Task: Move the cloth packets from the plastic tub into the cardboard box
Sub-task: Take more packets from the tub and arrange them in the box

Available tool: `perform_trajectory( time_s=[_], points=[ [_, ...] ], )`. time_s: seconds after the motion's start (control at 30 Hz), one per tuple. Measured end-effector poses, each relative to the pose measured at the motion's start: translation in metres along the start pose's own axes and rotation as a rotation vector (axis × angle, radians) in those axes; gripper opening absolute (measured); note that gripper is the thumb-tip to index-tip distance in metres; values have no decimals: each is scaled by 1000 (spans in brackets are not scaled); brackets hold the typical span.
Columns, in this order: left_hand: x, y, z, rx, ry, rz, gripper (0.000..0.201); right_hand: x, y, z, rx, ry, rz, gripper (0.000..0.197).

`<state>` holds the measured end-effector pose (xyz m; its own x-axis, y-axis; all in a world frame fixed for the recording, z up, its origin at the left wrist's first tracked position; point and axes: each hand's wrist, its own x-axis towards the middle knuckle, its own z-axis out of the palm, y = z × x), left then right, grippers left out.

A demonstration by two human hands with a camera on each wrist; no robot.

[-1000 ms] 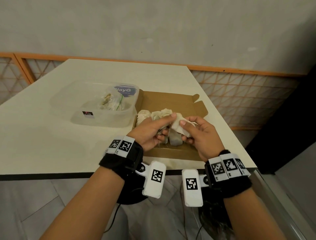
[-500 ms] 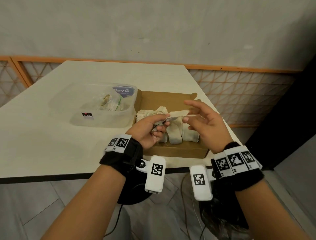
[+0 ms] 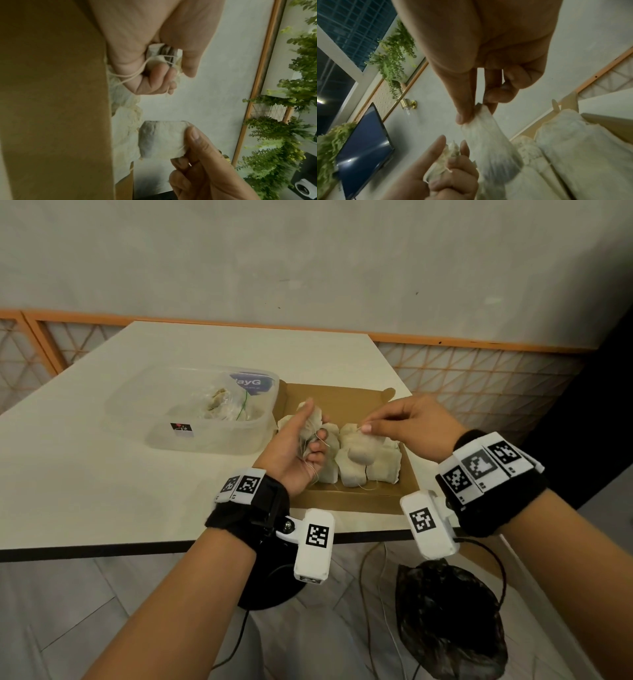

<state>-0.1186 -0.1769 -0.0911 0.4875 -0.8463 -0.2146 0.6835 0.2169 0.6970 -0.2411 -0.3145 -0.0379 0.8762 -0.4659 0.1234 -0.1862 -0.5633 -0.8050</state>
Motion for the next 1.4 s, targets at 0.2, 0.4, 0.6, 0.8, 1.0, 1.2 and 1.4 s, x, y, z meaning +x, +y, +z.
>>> perform_trajectory(
  time_s=[0.2, 0.4, 0.6, 0.8, 1.0, 1.2, 1.4],
  points=[
    [2, 0, -4, -105, 23, 28, 35, 1, -10, 11, -246, -296, 138, 12],
    [2, 1, -3, -110, 33, 21, 31, 24, 0, 26, -411, -267, 205, 15],
    [3, 1, -5, -120, 24, 21, 30, 20, 0, 26, -483, -133, 194, 25],
    [5, -1, -4, -10, 87, -16, 25, -18, 5, 13, -376, -34, 221, 3],
    [0, 9, 5, 515, 211, -35, 20, -45, 21, 25, -545, 142, 209, 10],
    [0, 20, 6, 811, 288, -120, 22, -43, 25, 30, -641, 96, 318, 16],
    [8, 9, 21, 807, 274, -119, 24, -43, 26, 40, -676, 155, 309, 16]
  ],
)
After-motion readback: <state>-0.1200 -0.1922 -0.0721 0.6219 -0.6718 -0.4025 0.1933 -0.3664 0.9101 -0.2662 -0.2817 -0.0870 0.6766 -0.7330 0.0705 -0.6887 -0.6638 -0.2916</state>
